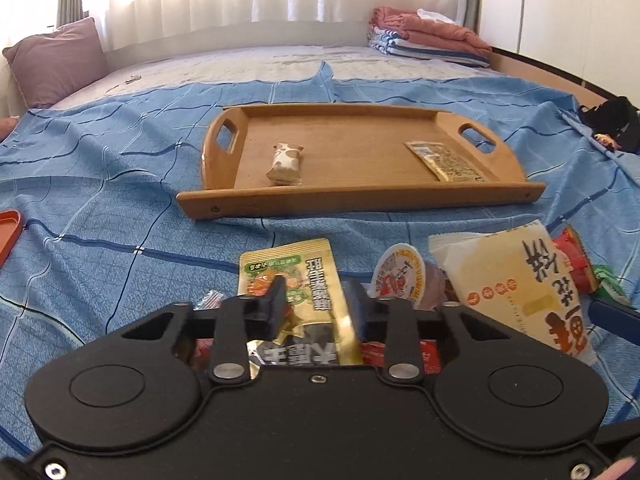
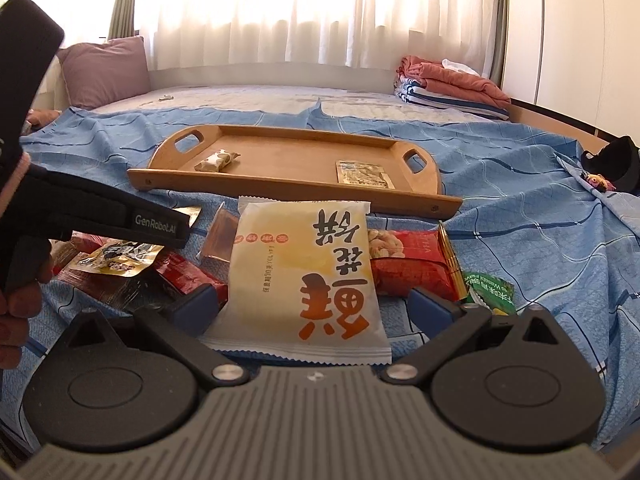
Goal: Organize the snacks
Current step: 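Grasp the yellow-green snack bag with the left gripper while the right grasps the white bread bag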
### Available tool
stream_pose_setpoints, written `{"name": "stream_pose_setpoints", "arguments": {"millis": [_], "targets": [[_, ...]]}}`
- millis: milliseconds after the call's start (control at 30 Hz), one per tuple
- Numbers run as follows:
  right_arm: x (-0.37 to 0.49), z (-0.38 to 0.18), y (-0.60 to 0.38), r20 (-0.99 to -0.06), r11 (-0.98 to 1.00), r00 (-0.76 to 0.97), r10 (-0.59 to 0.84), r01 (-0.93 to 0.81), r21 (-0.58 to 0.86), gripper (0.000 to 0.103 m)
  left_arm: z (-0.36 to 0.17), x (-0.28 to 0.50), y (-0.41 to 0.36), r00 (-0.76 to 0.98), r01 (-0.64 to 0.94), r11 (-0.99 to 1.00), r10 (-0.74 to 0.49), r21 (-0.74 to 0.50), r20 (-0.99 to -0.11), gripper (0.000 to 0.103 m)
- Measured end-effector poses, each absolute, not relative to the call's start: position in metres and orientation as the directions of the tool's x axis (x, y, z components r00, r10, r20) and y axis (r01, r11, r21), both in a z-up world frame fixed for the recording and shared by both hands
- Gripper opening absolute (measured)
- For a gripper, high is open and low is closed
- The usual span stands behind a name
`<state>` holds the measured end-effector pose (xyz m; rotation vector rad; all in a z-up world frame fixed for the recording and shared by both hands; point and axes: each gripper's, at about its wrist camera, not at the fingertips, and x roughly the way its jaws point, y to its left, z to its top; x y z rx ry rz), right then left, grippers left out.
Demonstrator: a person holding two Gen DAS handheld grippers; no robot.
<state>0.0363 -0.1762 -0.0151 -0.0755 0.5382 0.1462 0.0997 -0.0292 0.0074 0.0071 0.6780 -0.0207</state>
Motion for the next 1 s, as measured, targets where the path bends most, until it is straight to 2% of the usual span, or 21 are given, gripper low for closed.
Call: {"name": "stream_pose_setpoints", "arguments": {"millis": [100,233,300,333,367,600,667,767,833,900,933,1000], "targets": [[0.037,-0.015,-0.177,-0.518,0.987,0.846,0.125,-0.160,-0.023,0.103,0.013,0.088,-0.032,0.781,0.073,0.997,-0.050,0.010,-0.622,0.015],[0.038,-0.013,-0.178,-0.516,0.987,0.847,0.127,-0.160,-0.020,0.103,0.015,0.071,-0.026,0.788,0.087,0.996,-0.065,0.005,-0.613,0.019],[0.038,-0.013,-0.180,-0.517,0.987,0.847,0.126,-0.159,-0.020,0.103,0.014,0.066,-0.023,0.794,0.080,0.996,-0.042,0.036,-0.607,0.034],[0.038,-0.013,-0.181,-0.518,0.987,0.846,0.125,-0.158,-0.020,0.103,0.012,0.064,-0.021,0.793,0.082,0.995,-0.033,0.052,-0.608,0.048],[0.038,-0.013,-0.181,-0.519,0.988,0.846,0.124,-0.156,-0.019,0.103,0.011,0.064,-0.018,0.788,0.083,0.995,-0.028,0.060,-0.615,0.055],[0.038,-0.013,-0.181,-0.521,0.988,0.845,0.119,-0.154,-0.024,0.103,0.007,0.079,-0.001,0.745,0.070,0.996,-0.090,-0.057,-0.661,0.062],[0.038,-0.013,-0.180,-0.523,0.987,0.843,0.124,-0.161,-0.026,0.103,0.004,0.087,0.000,0.746,0.068,0.995,-0.099,-0.072,-0.659,0.078],[0.038,-0.013,-0.178,-0.519,0.982,0.843,0.139,-0.183,-0.035,0.103,0.001,0.096,-0.003,0.748,0.059,0.996,-0.086,-0.063,-0.658,0.084],[0.040,-0.012,-0.176,-0.521,0.980,0.841,0.149,-0.196,-0.037,0.103,0.000,0.102,-0.005,0.747,0.052,0.997,-0.076,-0.055,-0.660,0.084],[0.043,-0.012,-0.175,-0.528,0.979,0.834,0.163,-0.201,-0.016,0.103,0.000,0.105,-0.008,0.750,0.043,0.998,-0.055,-0.033,-0.659,0.069],[0.046,-0.012,-0.174,-0.537,0.979,0.826,0.171,-0.204,-0.002,0.103,0.001,0.105,-0.009,0.758,0.051,0.998,-0.054,-0.023,-0.650,0.054],[0.051,-0.012,-0.173,-0.559,0.979,0.809,0.180,-0.204,0.021,0.103,0.004,0.101,-0.012,0.765,0.076,0.997,-0.076,-0.029,-0.639,0.040]]}}
